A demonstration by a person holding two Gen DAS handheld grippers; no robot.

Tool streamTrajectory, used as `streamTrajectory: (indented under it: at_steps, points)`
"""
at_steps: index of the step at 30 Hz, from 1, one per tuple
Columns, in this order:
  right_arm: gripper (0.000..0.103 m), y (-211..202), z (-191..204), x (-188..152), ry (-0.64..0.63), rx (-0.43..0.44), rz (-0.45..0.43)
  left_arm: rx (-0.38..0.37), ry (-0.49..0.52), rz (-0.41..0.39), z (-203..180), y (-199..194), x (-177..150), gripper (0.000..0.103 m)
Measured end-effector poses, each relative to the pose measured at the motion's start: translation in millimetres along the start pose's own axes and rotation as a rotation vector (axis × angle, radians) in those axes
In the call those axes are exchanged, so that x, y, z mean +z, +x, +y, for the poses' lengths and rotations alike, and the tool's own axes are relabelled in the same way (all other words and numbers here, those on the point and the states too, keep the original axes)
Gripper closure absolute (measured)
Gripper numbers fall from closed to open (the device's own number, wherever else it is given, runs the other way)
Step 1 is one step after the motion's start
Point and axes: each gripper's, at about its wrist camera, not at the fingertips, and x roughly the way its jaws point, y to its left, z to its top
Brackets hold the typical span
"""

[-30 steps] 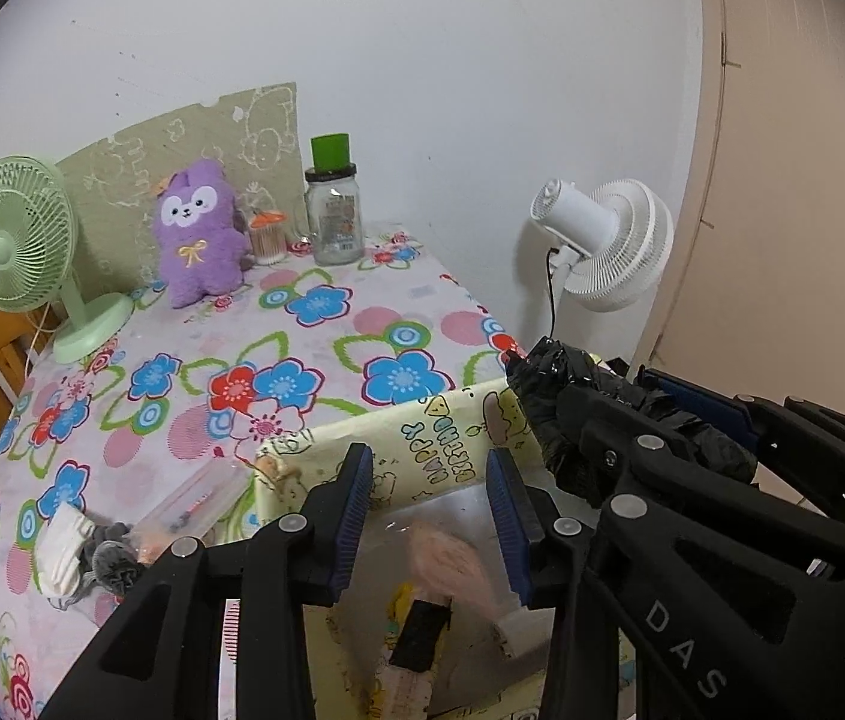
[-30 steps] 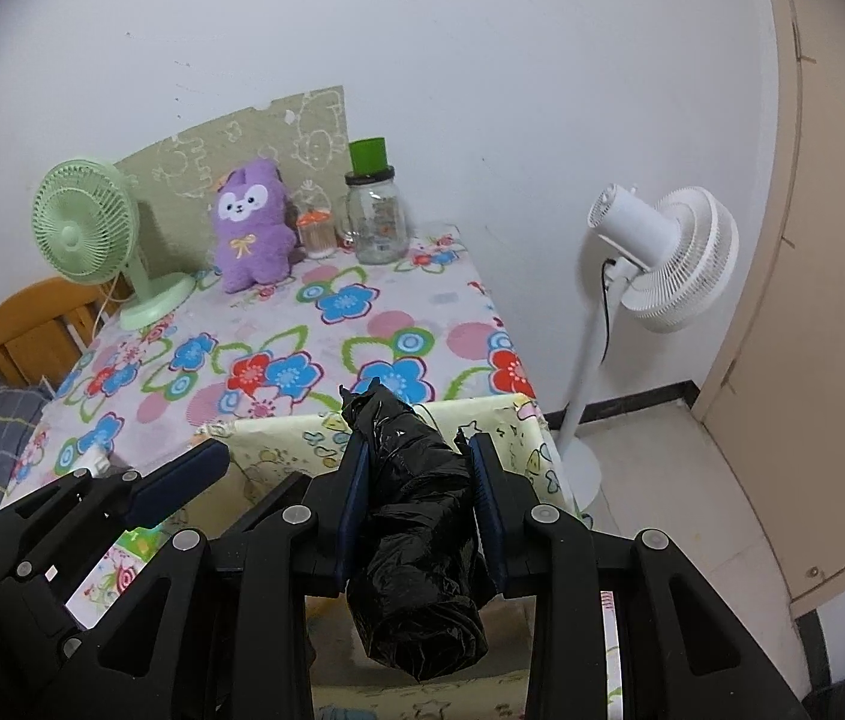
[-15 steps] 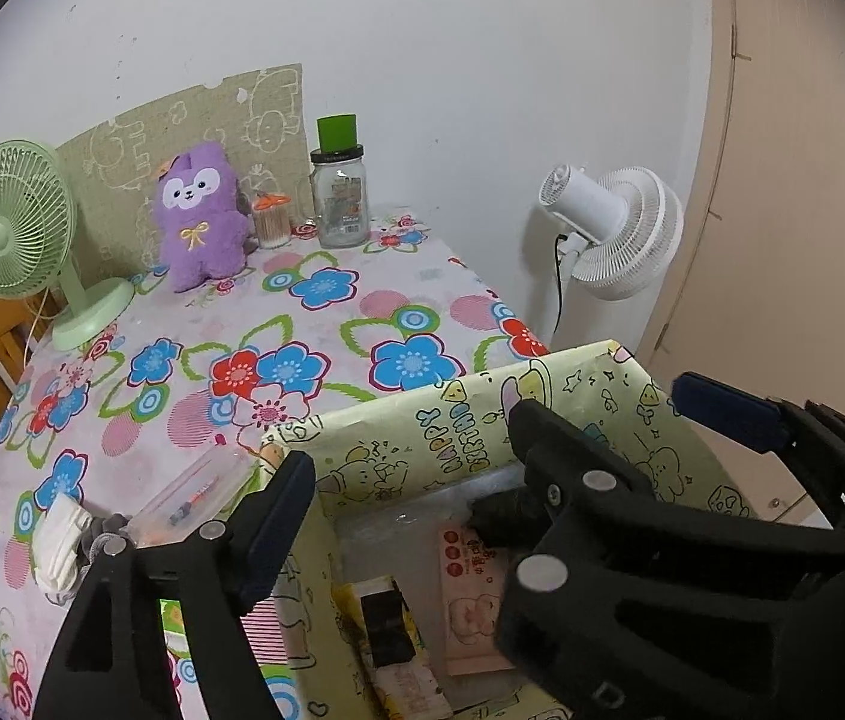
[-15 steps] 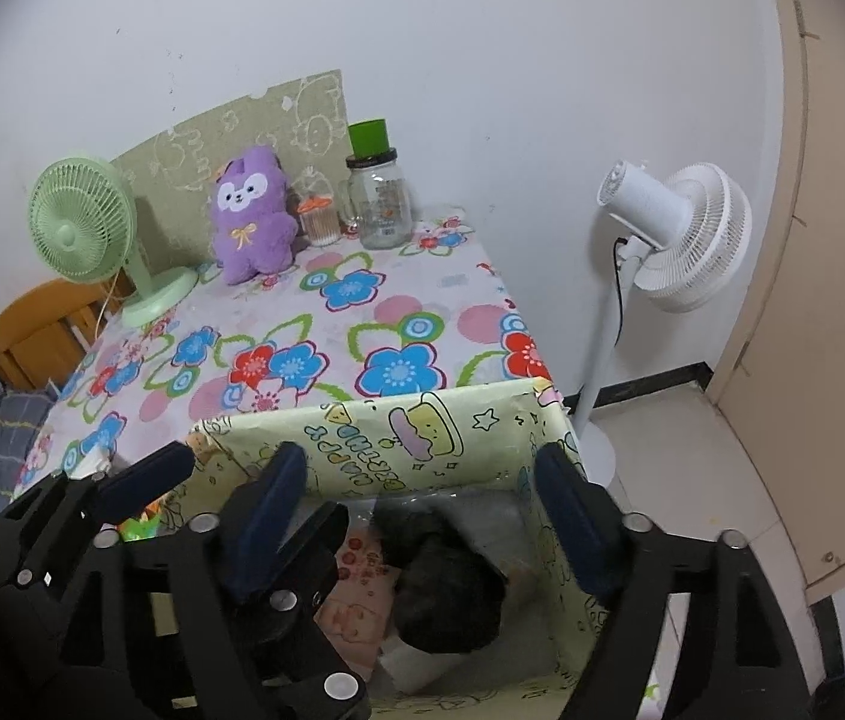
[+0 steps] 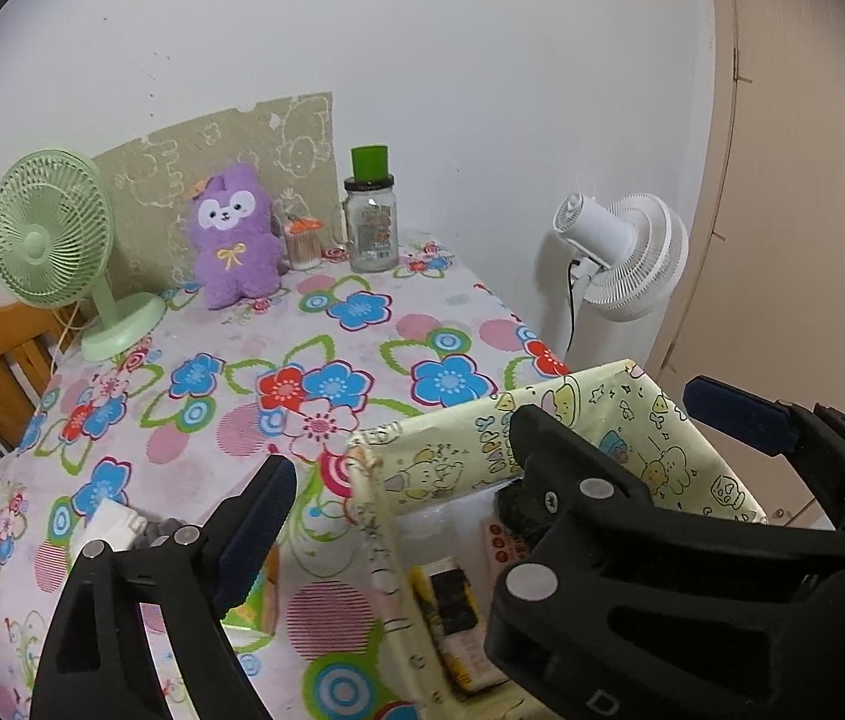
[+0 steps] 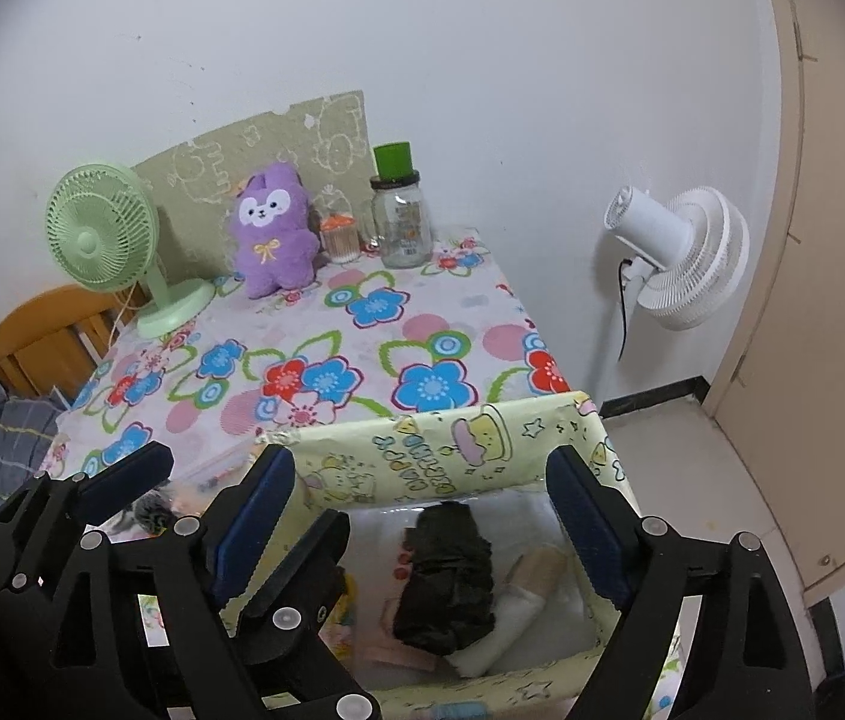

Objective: Organize soft objects
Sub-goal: 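Open the left tool to drop the envelope into the box while the right tool releases the umbrella, then move both tools back from the box to the items on the table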

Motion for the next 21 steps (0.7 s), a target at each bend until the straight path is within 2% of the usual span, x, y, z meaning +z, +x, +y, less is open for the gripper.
streamTrajectory:
  at_steps: [21]
  points:
    - [0.007,-42.8,72.1,-2.0,-0.042,-0.014,-0.076,0.038,-0.006,-0.073,56.2,-55.8,-11.9,0.007]
